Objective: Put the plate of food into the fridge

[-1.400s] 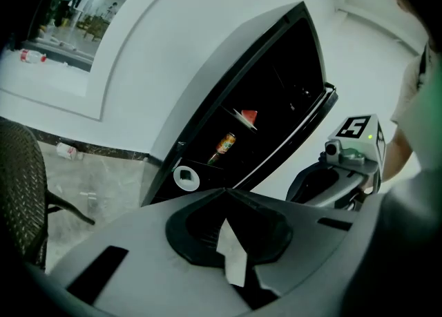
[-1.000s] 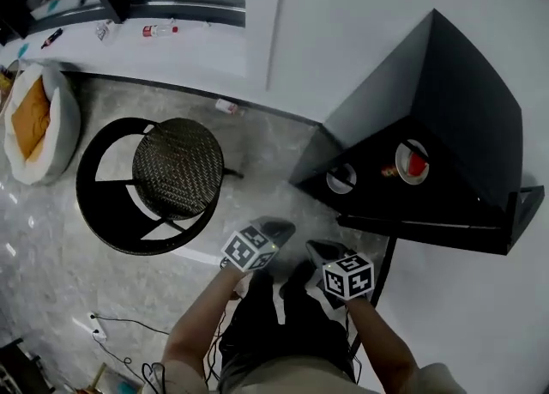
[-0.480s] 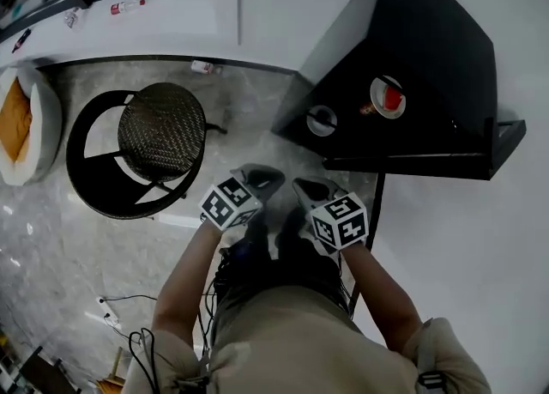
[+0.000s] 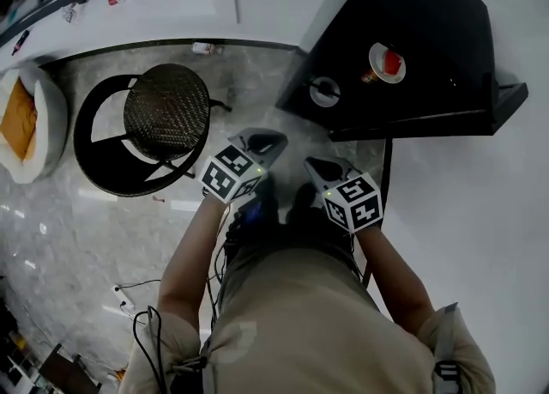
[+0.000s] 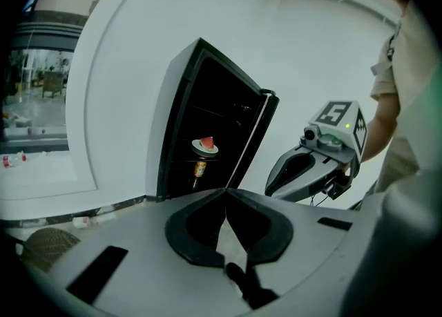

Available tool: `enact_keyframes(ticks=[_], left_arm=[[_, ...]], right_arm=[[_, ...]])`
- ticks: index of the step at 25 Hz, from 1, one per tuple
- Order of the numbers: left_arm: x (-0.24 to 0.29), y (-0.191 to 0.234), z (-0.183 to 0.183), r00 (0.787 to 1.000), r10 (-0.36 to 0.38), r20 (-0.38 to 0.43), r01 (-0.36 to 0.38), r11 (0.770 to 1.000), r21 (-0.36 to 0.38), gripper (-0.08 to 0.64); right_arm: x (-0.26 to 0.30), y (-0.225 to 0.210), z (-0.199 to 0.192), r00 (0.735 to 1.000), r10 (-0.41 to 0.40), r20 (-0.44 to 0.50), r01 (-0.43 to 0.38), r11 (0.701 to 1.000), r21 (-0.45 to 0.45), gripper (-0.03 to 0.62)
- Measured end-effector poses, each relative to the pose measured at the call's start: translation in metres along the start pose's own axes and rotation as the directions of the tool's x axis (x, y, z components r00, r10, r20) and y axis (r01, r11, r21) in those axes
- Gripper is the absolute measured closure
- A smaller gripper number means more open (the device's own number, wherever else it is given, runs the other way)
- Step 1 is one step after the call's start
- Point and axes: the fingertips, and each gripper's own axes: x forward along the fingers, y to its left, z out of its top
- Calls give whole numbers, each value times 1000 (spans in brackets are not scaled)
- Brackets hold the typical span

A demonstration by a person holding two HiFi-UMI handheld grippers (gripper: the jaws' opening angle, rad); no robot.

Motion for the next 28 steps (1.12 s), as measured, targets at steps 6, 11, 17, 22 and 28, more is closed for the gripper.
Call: enact_keyframes(ticks=[6, 11, 17, 22, 28], left_arm=[[3, -25, 14, 1000, 7, 4, -7, 993, 119, 549], [8, -38, 23, 1000, 1, 22, -2, 996, 88, 549], [22, -67, 17, 999, -36, -10, 36, 997, 72, 551], [37, -90, 33, 1000, -23, 12, 23, 999, 42, 551], [48, -116, 55, 999, -33, 40, 31, 999, 44, 551]], right_arm=[[-5, 7, 1, 1000, 5, 26, -4, 999, -42, 568], [-15, -4, 6, 998, -10, 67, 14, 998, -56, 568], [-39, -17, -7, 996, -8, 85, 12, 999, -45, 568], [-66, -33, -21, 993, -22, 113, 26, 999, -31, 568], [-94, -46, -32, 987, -37, 155, 40, 999, -18, 568]])
